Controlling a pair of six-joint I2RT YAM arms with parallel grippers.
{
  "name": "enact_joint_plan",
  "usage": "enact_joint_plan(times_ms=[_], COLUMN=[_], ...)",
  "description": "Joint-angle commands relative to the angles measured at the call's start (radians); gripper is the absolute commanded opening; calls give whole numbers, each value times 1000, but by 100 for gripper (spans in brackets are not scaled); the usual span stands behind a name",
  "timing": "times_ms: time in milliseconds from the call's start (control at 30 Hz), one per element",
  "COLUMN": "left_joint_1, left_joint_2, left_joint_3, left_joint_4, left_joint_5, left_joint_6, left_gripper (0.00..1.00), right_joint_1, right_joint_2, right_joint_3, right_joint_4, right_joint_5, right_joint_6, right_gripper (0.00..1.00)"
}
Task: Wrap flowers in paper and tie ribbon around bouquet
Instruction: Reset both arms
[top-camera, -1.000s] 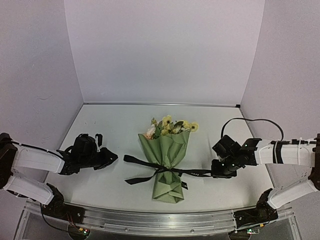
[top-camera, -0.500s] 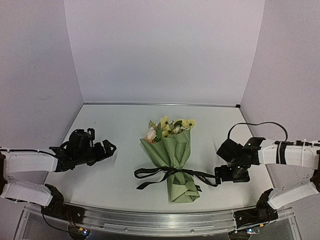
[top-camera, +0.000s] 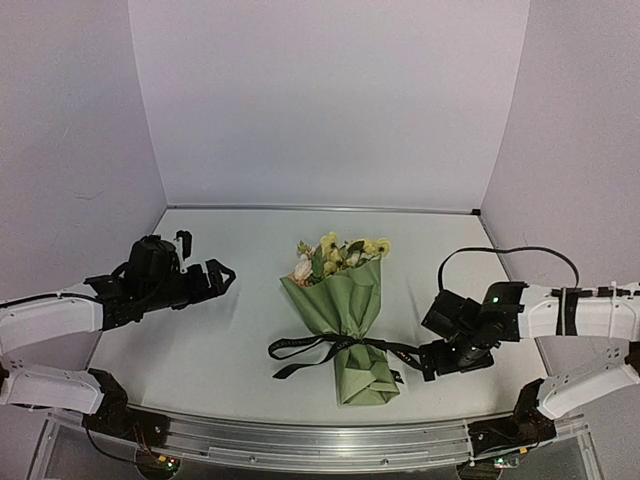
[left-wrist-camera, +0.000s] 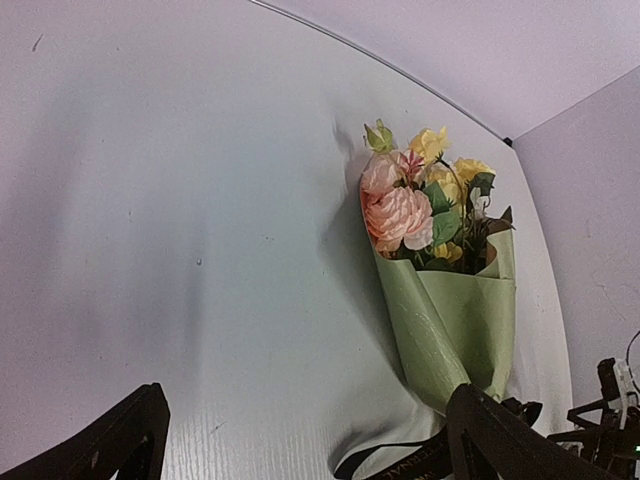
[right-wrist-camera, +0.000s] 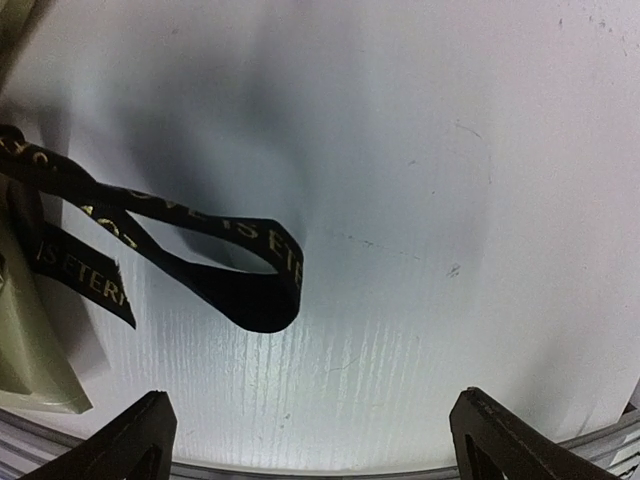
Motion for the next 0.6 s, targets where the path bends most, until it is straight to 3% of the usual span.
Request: enact_joint_plan(times_ms=[0, 333, 567], left_joint_1=[-6, -9, -9], left_joint_2=[6, -16, -19], left_joint_3=[56, 61, 63], left_joint_4=[-8, -31, -27], left_joint_5=[24, 13, 21], left_joint_6=[32, 35, 33], left_gripper=[100, 100, 100], right_joint_1=[48, 173, 197], right_joint_2=[81, 355, 432], right_joint_3=[17, 243, 340], right_joint_4=[91, 129, 131], right_joint_5=[52, 35, -14], right_joint_6=[78, 85, 78], right_gripper=[98, 98, 98])
